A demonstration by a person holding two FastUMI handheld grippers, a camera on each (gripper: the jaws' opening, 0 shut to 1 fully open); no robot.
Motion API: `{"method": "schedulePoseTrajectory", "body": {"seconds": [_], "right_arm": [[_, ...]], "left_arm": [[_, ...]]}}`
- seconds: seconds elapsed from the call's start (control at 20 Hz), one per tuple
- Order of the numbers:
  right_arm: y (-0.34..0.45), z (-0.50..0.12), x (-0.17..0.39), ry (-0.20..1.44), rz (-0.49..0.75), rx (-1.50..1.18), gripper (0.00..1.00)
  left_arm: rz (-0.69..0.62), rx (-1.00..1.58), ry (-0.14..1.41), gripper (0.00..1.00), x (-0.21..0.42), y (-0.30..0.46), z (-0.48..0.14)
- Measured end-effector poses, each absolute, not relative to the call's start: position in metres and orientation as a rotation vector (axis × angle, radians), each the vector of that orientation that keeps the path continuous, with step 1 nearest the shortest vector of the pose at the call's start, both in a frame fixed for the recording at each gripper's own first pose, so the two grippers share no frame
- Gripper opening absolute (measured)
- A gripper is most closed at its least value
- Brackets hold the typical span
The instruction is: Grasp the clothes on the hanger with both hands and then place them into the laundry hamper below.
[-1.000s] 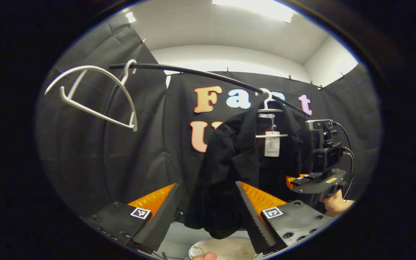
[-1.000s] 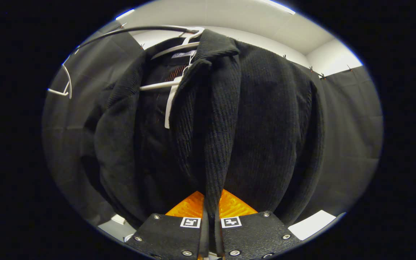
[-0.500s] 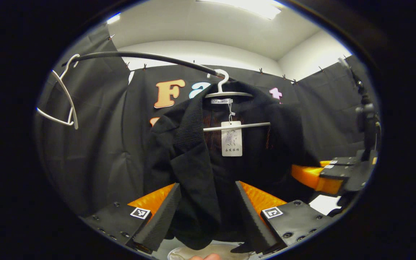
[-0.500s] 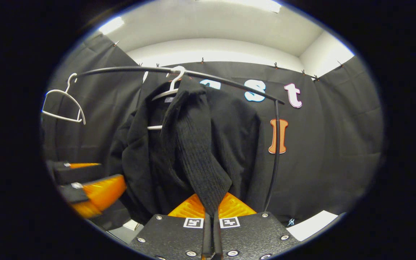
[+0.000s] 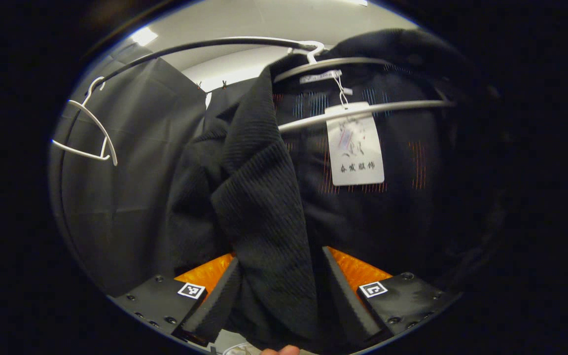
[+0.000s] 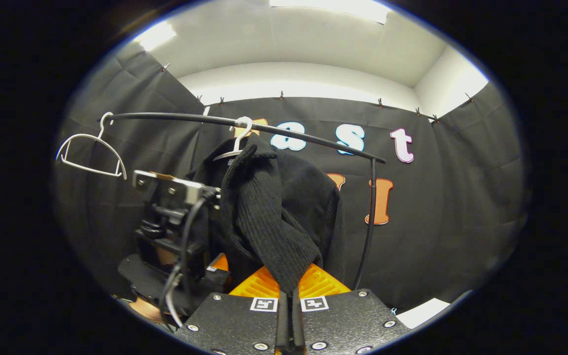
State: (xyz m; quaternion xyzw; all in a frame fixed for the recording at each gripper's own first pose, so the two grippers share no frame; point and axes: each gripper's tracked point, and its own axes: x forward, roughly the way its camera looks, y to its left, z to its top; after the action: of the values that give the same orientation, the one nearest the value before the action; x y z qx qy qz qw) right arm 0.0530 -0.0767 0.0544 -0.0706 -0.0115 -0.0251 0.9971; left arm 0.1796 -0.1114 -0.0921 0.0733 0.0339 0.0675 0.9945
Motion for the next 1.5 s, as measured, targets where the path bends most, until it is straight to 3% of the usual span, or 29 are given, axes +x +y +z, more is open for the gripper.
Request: {"method": "schedulePoseTrajectory", "body": {"seconds": [0.15, 0.25, 0.35, 0.65, 0.75, 1.0, 1.05, 1.1, 1.25, 1.5], "right_arm": [[-0.079, 0.056, 0.049, -0.026, -0.050, -0.140, 0.03], [-0.081, 0.053, 0.054, -0.030, -0.054, -0.132, 0.03], [-0.081, 0.052, 0.055, -0.037, -0.058, -0.118, 0.04], [-0.070, 0.049, 0.056, -0.053, -0.035, -0.108, 0.04], [-0.070, 0.054, 0.052, -0.080, -0.047, -0.119, 0.04], [-0.081, 0.089, 0.029, -0.195, -0.096, -0.177, 0.02], [-0.086, 0.094, 0.031, -0.198, -0.115, -0.209, 0.10], [-0.093, 0.100, 0.031, -0.196, -0.132, -0.235, 0.02], [-0.109, 0.132, 0.038, -0.222, -0.144, -0.239, 0.01], [-0.171, 0.213, 0.055, -0.301, -0.263, -0.325, 0.01]], "left_arm": [[0.237, 0.183, 0.045, 0.99, 0.187, -0.086, -0.090], [0.218, 0.157, 0.042, 0.99, 0.190, -0.080, -0.087], [0.194, 0.147, 0.034, 0.92, 0.186, -0.071, -0.083], [0.075, 0.056, 0.020, 0.18, 0.160, -0.048, -0.059], [0.034, 0.008, 0.018, 0.12, 0.148, -0.039, -0.045], [0.054, 0.010, -0.038, 0.15, 0.125, -0.012, 0.003], [0.053, 0.004, -0.050, 0.15, 0.124, -0.010, 0.012], [0.050, 0.005, -0.056, 0.14, 0.123, -0.008, 0.019], [0.063, -0.002, -0.062, 0.15, 0.121, -0.001, 0.038], [0.064, -0.045, -0.068, 0.15, 0.117, 0.003, 0.047]]}}
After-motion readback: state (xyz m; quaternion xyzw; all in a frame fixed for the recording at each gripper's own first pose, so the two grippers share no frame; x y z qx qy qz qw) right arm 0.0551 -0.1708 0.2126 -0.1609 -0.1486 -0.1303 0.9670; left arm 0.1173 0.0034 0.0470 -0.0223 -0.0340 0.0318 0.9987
